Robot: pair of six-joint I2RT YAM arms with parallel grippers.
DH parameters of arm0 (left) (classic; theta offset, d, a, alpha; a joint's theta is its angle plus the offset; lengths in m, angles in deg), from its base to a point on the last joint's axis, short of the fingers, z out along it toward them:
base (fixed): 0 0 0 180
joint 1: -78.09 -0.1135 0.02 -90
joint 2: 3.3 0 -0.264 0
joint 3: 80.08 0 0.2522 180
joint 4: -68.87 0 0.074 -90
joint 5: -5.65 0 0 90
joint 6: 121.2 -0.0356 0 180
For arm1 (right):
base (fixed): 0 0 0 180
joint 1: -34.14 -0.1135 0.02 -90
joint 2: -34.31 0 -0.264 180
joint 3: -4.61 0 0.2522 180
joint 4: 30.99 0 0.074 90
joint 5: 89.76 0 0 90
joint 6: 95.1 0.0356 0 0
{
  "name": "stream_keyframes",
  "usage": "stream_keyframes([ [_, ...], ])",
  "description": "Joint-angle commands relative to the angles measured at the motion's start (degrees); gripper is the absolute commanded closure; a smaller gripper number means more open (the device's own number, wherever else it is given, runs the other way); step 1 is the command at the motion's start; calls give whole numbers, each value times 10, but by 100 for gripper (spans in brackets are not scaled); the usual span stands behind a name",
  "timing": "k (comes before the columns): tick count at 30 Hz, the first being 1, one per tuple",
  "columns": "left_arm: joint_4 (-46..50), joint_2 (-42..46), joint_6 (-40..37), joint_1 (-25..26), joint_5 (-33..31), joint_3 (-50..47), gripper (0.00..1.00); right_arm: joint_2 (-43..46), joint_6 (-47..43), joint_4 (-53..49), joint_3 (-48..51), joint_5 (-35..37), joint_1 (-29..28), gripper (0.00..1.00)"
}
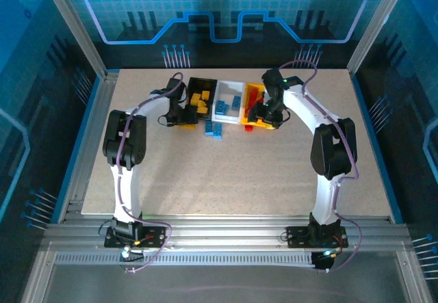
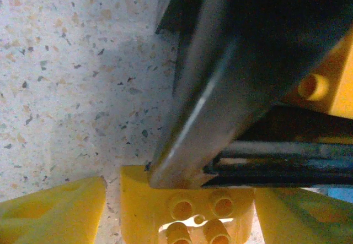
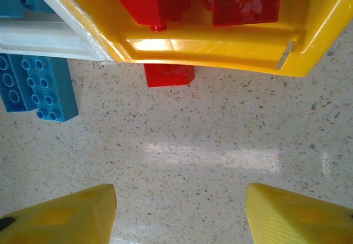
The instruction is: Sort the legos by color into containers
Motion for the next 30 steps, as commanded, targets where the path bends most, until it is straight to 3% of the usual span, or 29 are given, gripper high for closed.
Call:
stream_keyframes([
  [1,32,2,-4,5,-6,-2,31,-9,5,-10,-21,-4,-5,35],
  [4,28,28,8,5,-1,-38,37,-11,7,-6,-19,-6,-6,35],
  [13,41,135,38,11,21,-141,37,-12,12,10,-8,-10,-13,35],
  [16,47,171,42,20,25,-174,34,-11,16,19,2,-11,-18,35],
  [21,58,195,38,22,10,-191,22,-8,21,30,18,-12,-29,35],
  [30,67,169,17,26,-6,-187,19,17,31,48,58,-6,-36,35],
])
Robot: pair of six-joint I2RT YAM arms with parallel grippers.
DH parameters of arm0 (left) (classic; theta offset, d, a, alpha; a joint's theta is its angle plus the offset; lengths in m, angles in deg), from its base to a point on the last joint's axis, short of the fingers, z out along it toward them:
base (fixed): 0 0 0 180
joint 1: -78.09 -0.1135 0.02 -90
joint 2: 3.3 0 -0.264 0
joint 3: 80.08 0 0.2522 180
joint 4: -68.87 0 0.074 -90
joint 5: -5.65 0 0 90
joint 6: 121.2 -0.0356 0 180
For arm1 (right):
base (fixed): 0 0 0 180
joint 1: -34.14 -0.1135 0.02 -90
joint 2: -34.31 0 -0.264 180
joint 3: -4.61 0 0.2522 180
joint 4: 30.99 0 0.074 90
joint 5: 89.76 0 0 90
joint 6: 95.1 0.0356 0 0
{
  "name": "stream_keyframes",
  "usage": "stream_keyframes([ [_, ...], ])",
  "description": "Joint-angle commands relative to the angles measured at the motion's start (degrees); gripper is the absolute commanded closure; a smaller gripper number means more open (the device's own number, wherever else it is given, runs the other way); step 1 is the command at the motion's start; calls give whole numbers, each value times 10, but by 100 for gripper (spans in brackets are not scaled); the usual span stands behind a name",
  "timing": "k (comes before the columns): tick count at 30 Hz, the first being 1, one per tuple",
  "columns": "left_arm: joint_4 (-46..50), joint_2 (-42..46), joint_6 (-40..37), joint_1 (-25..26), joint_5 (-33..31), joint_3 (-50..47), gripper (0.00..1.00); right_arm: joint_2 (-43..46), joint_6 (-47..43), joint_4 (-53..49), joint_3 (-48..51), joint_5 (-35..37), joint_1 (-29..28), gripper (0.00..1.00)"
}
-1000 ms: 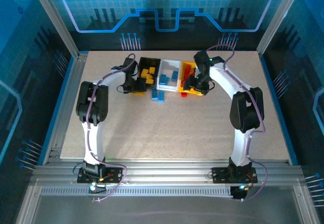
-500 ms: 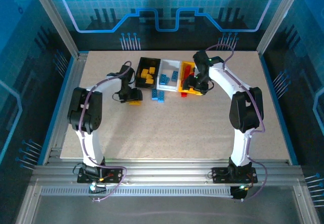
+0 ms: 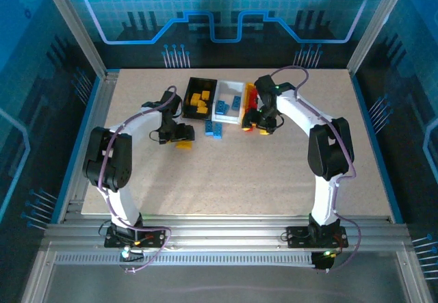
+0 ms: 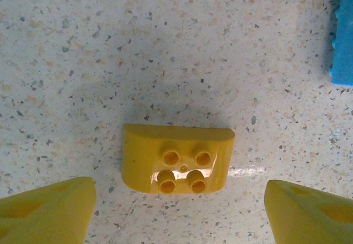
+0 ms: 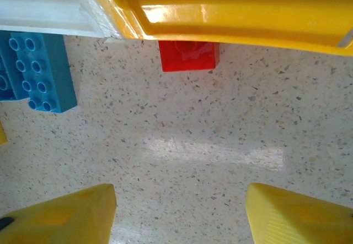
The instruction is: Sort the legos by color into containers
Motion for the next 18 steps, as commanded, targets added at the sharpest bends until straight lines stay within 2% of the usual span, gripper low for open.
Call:
stream_keyframes([
  [1,17,-13,-18,6,-12,-5,19,22,13,8,18,-2,-5,35],
  [11,19,-50,-43,38,-45,7,19,36,23,19,43,1,-6,35],
  [18,30,-71,-44,42,-62,14,22,34,23,20,41,2,-7,34],
])
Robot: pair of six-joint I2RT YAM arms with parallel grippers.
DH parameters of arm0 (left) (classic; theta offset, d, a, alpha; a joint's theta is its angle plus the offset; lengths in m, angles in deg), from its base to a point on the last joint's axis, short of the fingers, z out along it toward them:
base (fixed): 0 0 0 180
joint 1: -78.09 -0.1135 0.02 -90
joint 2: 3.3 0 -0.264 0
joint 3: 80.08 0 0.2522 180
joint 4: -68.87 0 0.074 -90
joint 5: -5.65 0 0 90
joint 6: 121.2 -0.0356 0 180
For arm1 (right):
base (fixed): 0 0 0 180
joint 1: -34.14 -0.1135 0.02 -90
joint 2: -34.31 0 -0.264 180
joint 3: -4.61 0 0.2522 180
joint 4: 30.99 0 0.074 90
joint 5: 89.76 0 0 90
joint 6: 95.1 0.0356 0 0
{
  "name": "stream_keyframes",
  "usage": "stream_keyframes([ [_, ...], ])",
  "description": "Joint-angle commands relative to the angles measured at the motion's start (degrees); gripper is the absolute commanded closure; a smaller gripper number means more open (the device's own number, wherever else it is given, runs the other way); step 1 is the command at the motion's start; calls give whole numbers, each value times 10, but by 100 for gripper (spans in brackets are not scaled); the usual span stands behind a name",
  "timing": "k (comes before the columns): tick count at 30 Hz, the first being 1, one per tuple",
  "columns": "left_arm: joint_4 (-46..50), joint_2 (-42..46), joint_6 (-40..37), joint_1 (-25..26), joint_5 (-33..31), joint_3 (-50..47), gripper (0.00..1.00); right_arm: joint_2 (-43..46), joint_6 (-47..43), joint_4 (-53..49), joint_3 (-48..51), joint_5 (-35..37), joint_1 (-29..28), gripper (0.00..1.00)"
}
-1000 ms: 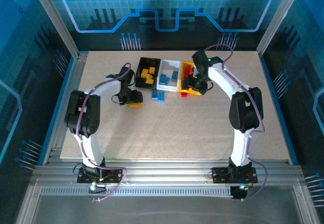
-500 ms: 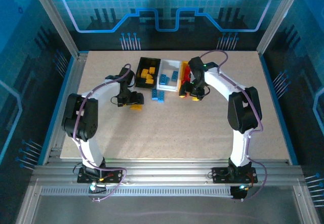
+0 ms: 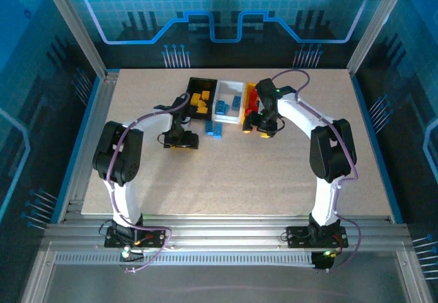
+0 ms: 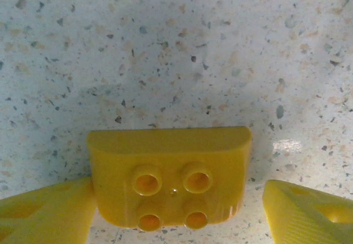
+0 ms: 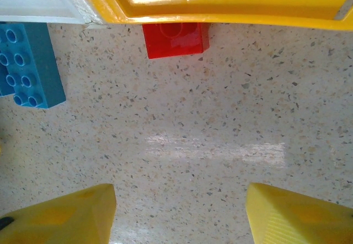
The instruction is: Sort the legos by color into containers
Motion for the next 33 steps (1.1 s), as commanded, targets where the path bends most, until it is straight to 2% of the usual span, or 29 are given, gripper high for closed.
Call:
stream_keyframes([
  [1,24,-19,-12,2,-18,10,25,16,7,1,4,0,-6,35],
  [11,36,-10,-10,2,-17,24,34,15,1,-6,-2,-3,-6,35],
  [17,55,25,8,1,-8,62,34,12,-20,-44,-17,40,-5,35],
  [21,71,33,22,1,0,113,34,-10,-44,-54,-31,71,-5,35],
  [26,88,19,28,1,4,194,34,-40,-63,-48,-58,72,-5,36],
  [33,99,-66,38,1,-10,331,34,-72,-76,-36,-72,69,-7,37],
])
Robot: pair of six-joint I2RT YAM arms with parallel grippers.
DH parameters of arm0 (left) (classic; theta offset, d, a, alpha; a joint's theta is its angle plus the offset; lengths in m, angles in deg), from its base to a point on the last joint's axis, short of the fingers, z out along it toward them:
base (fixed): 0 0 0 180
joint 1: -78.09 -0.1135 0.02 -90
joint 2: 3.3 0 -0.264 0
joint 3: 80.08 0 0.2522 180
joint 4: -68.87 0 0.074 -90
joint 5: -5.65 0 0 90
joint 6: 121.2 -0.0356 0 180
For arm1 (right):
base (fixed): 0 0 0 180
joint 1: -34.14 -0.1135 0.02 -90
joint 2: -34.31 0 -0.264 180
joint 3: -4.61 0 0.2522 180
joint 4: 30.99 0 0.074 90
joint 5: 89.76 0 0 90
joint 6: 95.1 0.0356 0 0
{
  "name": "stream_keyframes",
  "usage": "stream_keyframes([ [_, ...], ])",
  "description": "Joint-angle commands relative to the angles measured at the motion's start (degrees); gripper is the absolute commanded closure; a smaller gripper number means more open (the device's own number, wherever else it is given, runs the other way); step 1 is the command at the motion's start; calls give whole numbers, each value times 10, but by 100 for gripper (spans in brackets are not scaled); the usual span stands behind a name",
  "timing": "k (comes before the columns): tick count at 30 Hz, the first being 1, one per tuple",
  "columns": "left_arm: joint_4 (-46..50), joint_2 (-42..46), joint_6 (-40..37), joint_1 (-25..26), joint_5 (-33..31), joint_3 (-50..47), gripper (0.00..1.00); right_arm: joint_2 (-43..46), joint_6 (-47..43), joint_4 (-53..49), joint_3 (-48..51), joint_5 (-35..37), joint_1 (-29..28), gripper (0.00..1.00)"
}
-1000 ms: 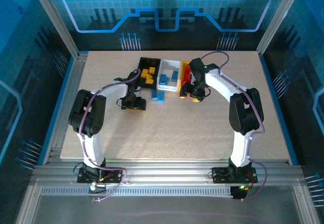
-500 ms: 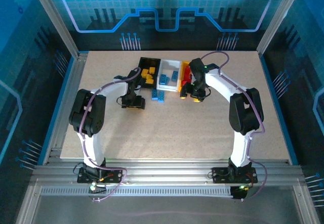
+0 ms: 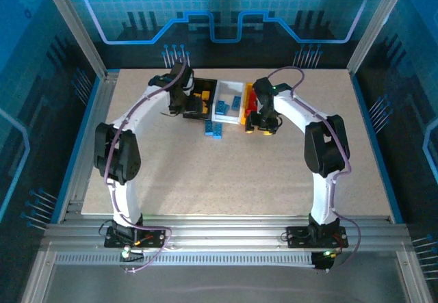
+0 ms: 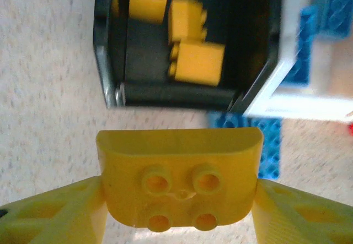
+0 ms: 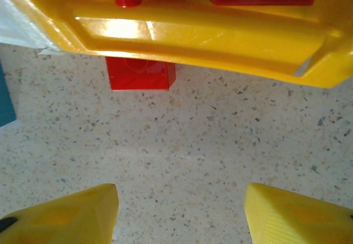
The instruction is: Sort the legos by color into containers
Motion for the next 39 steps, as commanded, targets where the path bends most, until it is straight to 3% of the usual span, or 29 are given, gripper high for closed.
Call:
stream_keyframes([
  [1,13,-58,19,1,-1,62,34,-21,-15,-1,-19,6,-7,37],
  [12,28,-222,22,1,-34,249,28,-19,-26,-7,-26,13,-14,37],
  [20,43,-227,34,-8,-28,274,14,-16,-9,69,17,42,-35,40],
  [24,38,-177,35,-8,-19,230,9,-26,10,112,33,67,-42,42],
  [30,3,-60,53,-6,6,88,1,-55,32,149,31,100,-51,43],
  [39,-4,82,47,-4,6,-71,1,-105,44,161,-1,120,-54,46],
])
